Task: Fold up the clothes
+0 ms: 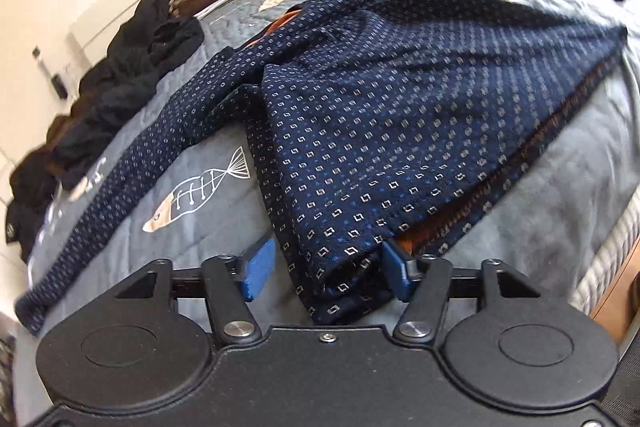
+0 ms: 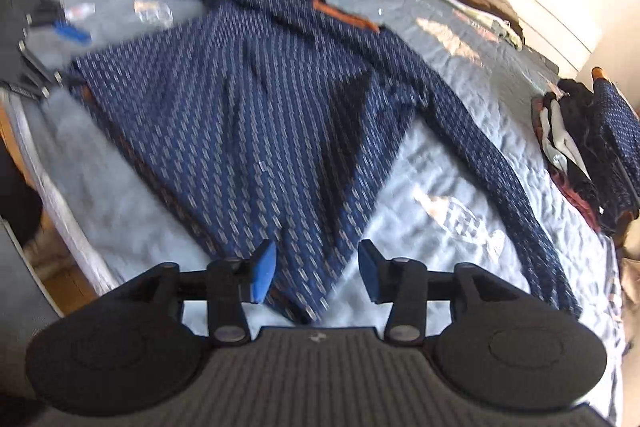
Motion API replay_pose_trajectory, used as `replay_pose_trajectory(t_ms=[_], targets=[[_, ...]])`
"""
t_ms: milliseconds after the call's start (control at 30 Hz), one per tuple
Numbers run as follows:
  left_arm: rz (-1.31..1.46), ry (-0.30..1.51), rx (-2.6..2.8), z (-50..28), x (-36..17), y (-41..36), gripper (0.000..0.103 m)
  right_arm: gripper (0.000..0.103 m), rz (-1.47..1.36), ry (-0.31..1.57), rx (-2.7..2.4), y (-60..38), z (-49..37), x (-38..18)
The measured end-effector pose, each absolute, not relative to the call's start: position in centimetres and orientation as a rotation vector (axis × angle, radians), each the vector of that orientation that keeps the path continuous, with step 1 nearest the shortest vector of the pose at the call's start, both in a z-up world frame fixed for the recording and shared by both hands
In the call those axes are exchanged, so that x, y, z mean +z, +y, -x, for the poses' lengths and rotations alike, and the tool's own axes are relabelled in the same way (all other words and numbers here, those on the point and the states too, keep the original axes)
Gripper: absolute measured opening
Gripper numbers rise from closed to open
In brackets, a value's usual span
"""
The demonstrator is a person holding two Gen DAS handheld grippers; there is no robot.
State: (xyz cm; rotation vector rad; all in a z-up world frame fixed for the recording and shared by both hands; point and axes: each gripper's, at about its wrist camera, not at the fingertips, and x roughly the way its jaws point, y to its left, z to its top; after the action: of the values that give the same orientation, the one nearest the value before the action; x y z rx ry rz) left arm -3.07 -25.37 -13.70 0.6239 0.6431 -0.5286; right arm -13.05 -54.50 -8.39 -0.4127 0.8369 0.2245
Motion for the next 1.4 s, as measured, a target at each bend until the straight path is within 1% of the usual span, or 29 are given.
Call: replay_pose_trajectory(t_ms=[33,67,100,167,200,300,467,567,633,667,700,733,800,867,967,1033,1167,1233,1267,1333,1367,1400], targets=[[-0.621,0.643,-0.522,3.0,-13.7,-25.3,0.042,0.048,0.411,0.835,0.236,-53.9,12.8,-8.8],[-0.618,0.642,-0.516,2.9,-13.7,-25.3,0.035,0.048,0.411,0.835,0.248,-53.3,12.6,-9.3],[-0.603,0.657,-0.51,2.6,-13.7,-25.1,0.02,0.049,0.411,0.835,0.259,-52.7,12.3,-9.8],[-0.539,0.694,-0.506,2.0,-13.3,-24.6,0.007,0.049,0.431,0.87,0.271,-51.7,11.5,-11.3],[-0.519,0.695,-0.498,1.7,-13.0,-24.3,0.004,0.049,0.444,0.888,0.274,-51.3,11.2,-12.0],[-0.557,0.634,-0.456,1.9,-12.0,-23.8,0.004,0.05,0.434,0.935,0.271,-51.1,10.6,-13.7],[-0.84,0.458,-0.423,3.4,-10.2,-23.4,0.004,0.054,0.357,0.964,0.262,-52.1,10.4,-14.2],[-0.985,0.399,-0.382,3.5,-9.9,-23.0,0.008,0.055,0.336,0.985,0.266,-52.9,10.3,-14.3],[-1.054,0.361,-0.334,3.0,-10.3,-22.9,0.014,0.055,0.331,0.985,0.266,-53.0,10.4,-14.4],[-1.025,0.41,-0.329,2.5,-10.3,-22.9,0.022,0.055,0.328,0.984,0.266,-53.1,10.5,-14.5],[-0.951,0.468,-0.352,2.3,-10.1,-22.8,0.033,0.055,0.326,0.984,0.265,-53.1,10.6,-14.5],[-0.871,0.525,-0.376,2.2,-9.8,-22.7,0.037,0.055,0.324,0.983,0.264,-53.1,10.6,-14.5],[-0.726,0.624,-0.423,2.3,-9.6,-22.7,0.054,0.055,0.317,0.984,0.263,-53.2,10.7,-14.5],[-0.623,0.705,-0.441,2.9,-10.1,-22.9,0.067,0.056,0.309,0.985,0.263,-53.3,10.8,-14.5],[-0.588,0.777,-0.39,3.4,-12.1,-23.7,0.067,0.056,0.302,0.985,0.263,-53.3,10.7,-14.5],[-0.567,0.774,-0.355,3.0,-13.0,-23.8,0.067,0.056,0.296,0.985,0.263,-53.2,10.4,-14.5],[-0.369,0.826,-0.341,2.6,-12.6,-22.6,0.066,0.056,0.284,0.984,0.263,-53.1,10.3,-14.4],[-0.363,0.801,-0.316,3.1,-12.0,-22.5,0.057,0.056,0.277,0.982,0.262,-53.2,10.3,-14.4],[-0.315,0.81,-0.33,3.2,-11.7,-22.1,0.051,0.056,0.272,0.981,0.262,-53.2,10.3,-14.3],[-0.205,0.839,-0.355,2.9,-11.3,-21.2,0.045,0.056,0.24,0.982,0.262,-53.4,10.2,-14.2],[-0.147,0.858,-0.362,2.4,-11.3,-20.8,0.04,0.056,0.217,0.983,0.264,-53.5,10.1,-14.1],[-0.089,0.877,-0.369,1.9,-11.3,-20.3,0.039,0.056,0.191,0.98,0.267,-53.6,10.1,-14.0]])
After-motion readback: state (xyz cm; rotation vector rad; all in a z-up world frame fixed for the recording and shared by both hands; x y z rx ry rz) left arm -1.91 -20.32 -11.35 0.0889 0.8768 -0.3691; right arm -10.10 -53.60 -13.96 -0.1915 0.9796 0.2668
